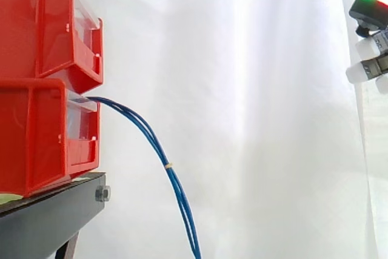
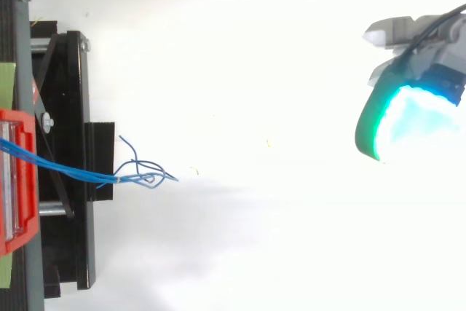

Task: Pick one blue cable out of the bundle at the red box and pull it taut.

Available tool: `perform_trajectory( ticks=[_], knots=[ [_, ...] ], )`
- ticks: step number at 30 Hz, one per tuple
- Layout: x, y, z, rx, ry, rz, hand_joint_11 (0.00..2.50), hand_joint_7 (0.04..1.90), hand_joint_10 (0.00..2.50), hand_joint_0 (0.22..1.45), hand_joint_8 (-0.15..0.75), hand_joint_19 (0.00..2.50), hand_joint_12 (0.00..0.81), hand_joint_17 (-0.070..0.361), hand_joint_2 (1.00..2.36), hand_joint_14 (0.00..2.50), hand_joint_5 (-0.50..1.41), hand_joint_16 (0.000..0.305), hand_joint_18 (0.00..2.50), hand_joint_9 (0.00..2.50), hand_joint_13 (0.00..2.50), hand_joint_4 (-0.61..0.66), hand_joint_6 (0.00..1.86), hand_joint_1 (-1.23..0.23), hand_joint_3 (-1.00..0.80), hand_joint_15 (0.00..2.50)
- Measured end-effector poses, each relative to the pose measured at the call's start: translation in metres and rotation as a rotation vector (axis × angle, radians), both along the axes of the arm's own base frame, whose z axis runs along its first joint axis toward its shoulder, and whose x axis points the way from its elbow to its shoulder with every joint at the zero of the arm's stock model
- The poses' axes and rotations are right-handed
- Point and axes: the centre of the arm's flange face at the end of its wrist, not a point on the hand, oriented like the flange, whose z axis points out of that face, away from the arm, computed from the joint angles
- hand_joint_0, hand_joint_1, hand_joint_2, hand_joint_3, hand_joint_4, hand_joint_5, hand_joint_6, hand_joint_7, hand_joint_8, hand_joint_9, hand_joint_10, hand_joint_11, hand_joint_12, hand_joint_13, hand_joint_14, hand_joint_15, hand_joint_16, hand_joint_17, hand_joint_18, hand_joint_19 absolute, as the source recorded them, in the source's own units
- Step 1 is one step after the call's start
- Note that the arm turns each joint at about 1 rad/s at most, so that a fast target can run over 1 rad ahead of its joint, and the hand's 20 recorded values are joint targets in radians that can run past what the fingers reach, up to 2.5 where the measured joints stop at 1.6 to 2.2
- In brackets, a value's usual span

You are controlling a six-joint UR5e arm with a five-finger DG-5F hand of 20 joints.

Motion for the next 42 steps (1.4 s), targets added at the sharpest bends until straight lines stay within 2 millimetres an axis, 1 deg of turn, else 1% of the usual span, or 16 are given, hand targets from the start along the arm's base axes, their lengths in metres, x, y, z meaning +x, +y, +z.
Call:
perform_trajectory(
  ticks=[3, 9, 20, 26, 30, 33, 35, 42],
  knots=[
    [0.004, 0.001, 0.001, -0.005, -0.022, -0.005, 0.17, 0.73, 0.00, 0.48, 0.314, 0.14, 0.367, 0.134, 1.00, 0.00, -0.23, 0.060, 0.00, 0.36, 0.03, 0.25, 0.50, -0.58, -0.50, 0.09],
    [0.008, 0.004, 0.003, -0.040, -0.049, -0.025, 0.18, 0.73, 0.00, 0.49, 0.314, 0.15, 0.365, 0.133, 1.00, 0.00, -0.22, 0.059, 0.00, 0.38, 0.06, 0.26, 0.50, -0.58, -0.50, 0.10],
    [0.006, -0.005, -0.002, -0.134, -0.029, -0.203, 0.20, 0.73, 0.00, 0.51, 0.323, 0.16, 0.362, 0.130, 1.00, 0.00, -0.21, 0.058, 0.00, 0.43, 0.06, 0.28, 0.50, -0.58, -0.50, 0.11],
    [0.006, -0.003, -0.001, -0.147, -0.031, -0.198, 0.20, 0.74, 0.00, 0.51, 0.323, 0.16, 0.363, 0.130, 1.00, 0.00, -0.21, 0.058, 0.00, 0.44, 0.06, 0.28, 0.50, -0.58, -0.50, 0.10],
    [0.009, 0.000, -0.002, -0.145, -0.043, -0.169, 0.21, 0.74, 0.00, 0.52, 0.324, 0.16, 0.354, 0.127, 1.00, 0.00, -0.20, 0.057, 0.00, 0.51, 0.11, 0.30, 0.50, -0.60, -0.50, 0.09],
    [0.013, 0.002, -0.009, -0.142, -0.035, -0.150, 0.19, 0.73, 0.00, 0.54, 0.330, 0.14, 0.351, 0.124, 1.00, 0.00, -0.19, 0.055, 0.09, 0.57, 0.17, 0.32, 0.50, -0.66, -0.50, 0.07],
    [0.017, 0.003, -0.019, -0.135, -0.021, -0.141, 0.18, 0.72, 0.00, 0.55, 0.331, 0.13, 0.349, 0.121, 1.00, 0.00, -0.19, 0.054, 0.14, 0.59, 0.21, 0.32, 0.50, -0.69, -0.50, 0.08],
    [0.033, 0.006, -0.048, -0.110, -0.011, -0.135, 0.20, 0.73, 0.01, 0.55, 0.329, 0.16, 0.346, 0.118, 1.00, 0.00, -0.18, 0.052, 0.19, 0.61, 0.24, 0.32, 0.50, -0.73, -0.50, 0.08]
  ],
)
